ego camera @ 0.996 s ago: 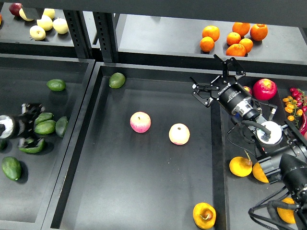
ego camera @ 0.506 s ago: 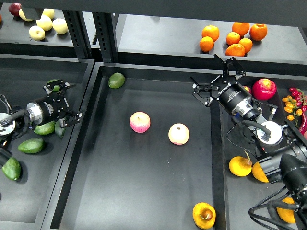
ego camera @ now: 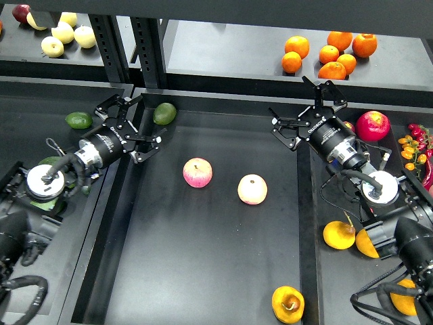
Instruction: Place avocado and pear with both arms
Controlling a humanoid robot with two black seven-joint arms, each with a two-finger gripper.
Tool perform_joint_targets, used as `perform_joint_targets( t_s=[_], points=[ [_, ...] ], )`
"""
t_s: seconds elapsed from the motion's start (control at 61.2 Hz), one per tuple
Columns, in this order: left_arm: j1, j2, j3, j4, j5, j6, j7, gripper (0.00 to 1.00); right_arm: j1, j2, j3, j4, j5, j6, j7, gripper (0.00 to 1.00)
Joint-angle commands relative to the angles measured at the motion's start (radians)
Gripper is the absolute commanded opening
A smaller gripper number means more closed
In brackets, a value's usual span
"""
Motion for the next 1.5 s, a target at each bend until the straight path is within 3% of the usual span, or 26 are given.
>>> perform_joint_targets(
  t_s=[0.0, 0.082, 0.392, 0.718, 0.849, 0.882, 0.98, 1.208, 1.486],
  points=[
    [0.001, -0.014, -0.022, 0.0, 0.0, 0.0, -0.007, 0.94, 0.0, 0.0, 0.001, -0.002, 0.001, 0.0, 0.0, 1.0],
    [0.001, -0.014, -0.022, 0.0, -0.001, 0.0, -0.03, 0.94, 0.0, 0.0, 0.0, -0.002, 0.001, 0.0, 0.0, 1.0],
    [0.002, -0.014, -0.029, 0.001, -0.017, 0.0, -0.041, 0.94, 0.0, 0.0, -0.002, 0.0, 0.001, 0.0, 0.001, 1.0],
    [0.036, -0.014, -0.022, -0.023, -0.098, 0.0, -0.079, 0.97, 0.0, 0.0, 0.008, 0.001, 0.001, 0.0, -0.002, 1.0],
    [0.054, -0.014, -0.02, -0.043, -0.098, 0.0, -0.119, 0.99, 0.0, 0.0, 0.008, 0.003, 0.001, 0.0, 0.0, 1.0],
    [0.057, -0.014, -0.019, -0.049, -0.104, 0.0, -0.163, 0.99, 0.0, 0.0, 0.009, 0.003, 0.001, 0.0, 0.0, 1.0],
    [0.057, -0.014, -0.011, -0.051, -0.13, 0.0, -0.199, 0.99, 0.0, 0.0, 0.009, 0.006, 0.0, 0.0, 0.0, 1.0],
    [0.057, -0.014, -0.011, -0.08, -0.175, 0.0, -0.203, 0.99, 0.0, 0.0, 0.009, 0.017, 0.0, 0.0, -0.005, 1.0],
    [0.057, -0.014, -0.011, -0.082, -0.216, 0.0, -0.203, 0.99, 0.001, 0.0, 0.0, 0.029, 0.0, 0.0, -0.077, 1.0]
  ],
)
